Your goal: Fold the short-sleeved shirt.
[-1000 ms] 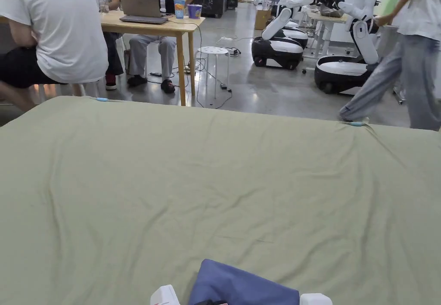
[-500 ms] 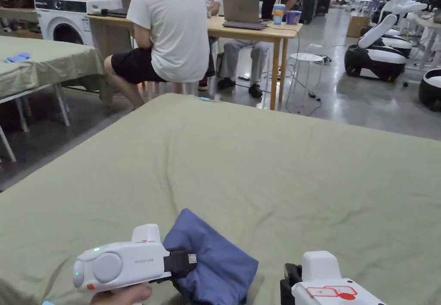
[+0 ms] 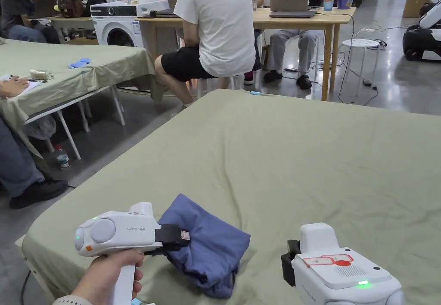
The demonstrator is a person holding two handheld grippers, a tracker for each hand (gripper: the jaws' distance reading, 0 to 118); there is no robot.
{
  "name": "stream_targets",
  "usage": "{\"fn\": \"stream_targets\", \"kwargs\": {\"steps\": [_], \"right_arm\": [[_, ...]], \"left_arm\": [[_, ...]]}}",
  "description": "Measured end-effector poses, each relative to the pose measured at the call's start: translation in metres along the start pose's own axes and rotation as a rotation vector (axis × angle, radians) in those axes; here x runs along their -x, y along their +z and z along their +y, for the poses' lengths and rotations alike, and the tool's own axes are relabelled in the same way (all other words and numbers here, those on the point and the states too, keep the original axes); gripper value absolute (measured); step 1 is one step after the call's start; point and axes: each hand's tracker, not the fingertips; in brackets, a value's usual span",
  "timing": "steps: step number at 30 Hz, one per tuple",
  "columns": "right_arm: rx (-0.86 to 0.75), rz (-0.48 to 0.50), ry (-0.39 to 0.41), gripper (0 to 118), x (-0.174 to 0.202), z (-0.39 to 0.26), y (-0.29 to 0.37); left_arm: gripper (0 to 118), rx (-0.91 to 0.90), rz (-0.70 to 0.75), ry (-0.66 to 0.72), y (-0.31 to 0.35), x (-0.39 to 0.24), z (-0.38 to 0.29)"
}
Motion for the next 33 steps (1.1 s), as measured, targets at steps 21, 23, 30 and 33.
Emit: {"fn": "stream_targets", "kwargs": {"steps": [21,23,30,33], "right_arm": [[-0.037,-0.037,-0.040,0,-0.041,-0.013,0.042],[-0.049,-0.071,-0.064,0,-0.063,-0.013,0.059],[-0.139,-0.303,-0.108,0,-0.167,-0.010,0.144],[-0.205,-0.399,-0.135,0,-0.213,-0.006,0.188]], "left_arm": [[0,-0.126,0.232,-0.132,0.076,-0.038,0.003],[0,-0.138,0.180,-0.237,0.061,-0.087,-0.008],[0,-0.366,0.079,-0.603,0.032,-0.292,-0.053],[0,-0.486,0.047,-0.699,0.036,-0.364,-0.069]]}}
